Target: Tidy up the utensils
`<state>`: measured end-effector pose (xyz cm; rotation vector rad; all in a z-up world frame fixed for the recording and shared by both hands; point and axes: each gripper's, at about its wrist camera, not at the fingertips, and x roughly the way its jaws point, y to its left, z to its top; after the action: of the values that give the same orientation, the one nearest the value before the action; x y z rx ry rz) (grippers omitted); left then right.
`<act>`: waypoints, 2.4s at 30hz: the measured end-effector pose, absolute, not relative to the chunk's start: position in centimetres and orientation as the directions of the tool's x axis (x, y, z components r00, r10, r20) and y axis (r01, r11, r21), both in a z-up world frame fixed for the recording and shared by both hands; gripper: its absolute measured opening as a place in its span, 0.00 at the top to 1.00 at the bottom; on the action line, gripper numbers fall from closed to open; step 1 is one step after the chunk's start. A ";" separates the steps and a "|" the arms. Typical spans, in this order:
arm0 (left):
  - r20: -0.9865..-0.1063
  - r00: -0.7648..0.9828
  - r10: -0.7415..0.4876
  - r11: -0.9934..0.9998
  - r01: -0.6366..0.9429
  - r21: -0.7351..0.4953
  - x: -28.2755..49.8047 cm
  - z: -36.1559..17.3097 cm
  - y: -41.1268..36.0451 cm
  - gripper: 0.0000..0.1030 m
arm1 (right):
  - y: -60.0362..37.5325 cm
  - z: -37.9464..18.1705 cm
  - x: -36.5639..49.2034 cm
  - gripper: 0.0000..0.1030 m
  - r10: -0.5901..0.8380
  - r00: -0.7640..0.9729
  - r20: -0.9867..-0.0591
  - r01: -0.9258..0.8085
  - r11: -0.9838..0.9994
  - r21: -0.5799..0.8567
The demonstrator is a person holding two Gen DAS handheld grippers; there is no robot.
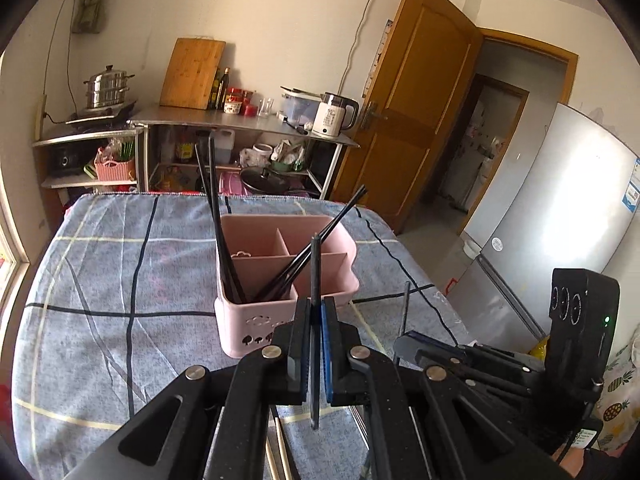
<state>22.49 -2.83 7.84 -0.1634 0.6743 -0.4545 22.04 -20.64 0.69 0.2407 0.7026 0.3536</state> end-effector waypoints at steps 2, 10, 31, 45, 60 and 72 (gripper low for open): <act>-0.552 0.701 -0.451 0.892 0.357 -0.277 22.2 8.8 -2.6 0.96 | -20.9 1.9 22.0 0.96 0.393 0.730 -0.560 -0.245 0.914 0.322; -0.542 0.715 -0.442 0.897 0.355 -0.262 21.1 9.6 -2.3 0.96 | -21.5 4.0 21.0 0.96 0.386 0.771 -0.507 -0.257 0.917 0.306; -0.522 0.743 -0.419 0.908 0.349 -0.233 20.2 13.3 -1.2 0.96 | -22.9 7.3 20.3 0.97 0.384 0.807 -0.448 -0.273 0.916 0.293; -0.466 0.794 -0.391 0.920 0.329 -0.211 23.6 19.0 -0.6 0.96 | -23.0 12.7 23.5 1.00 0.388 0.855 -0.344 -0.290 0.908 0.304; -0.495 0.772 -0.400 0.916 0.317 -0.246 25.2 16.5 0.5 0.96 | -25.8 9.5 25.1 1.00 0.371 0.844 -0.389 -0.238 0.907 0.347; -0.497 0.738 -0.456 0.889 0.354 -0.291 22.6 12.4 -0.1 0.96 | -33.3 -5.3 28.9 0.86 0.267 0.649 -0.713 0.138 0.879 0.456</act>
<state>22.58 -0.09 12.36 -0.1818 0.5912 -0.4473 28.85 -33.30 -5.32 0.5069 0.8718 0.0772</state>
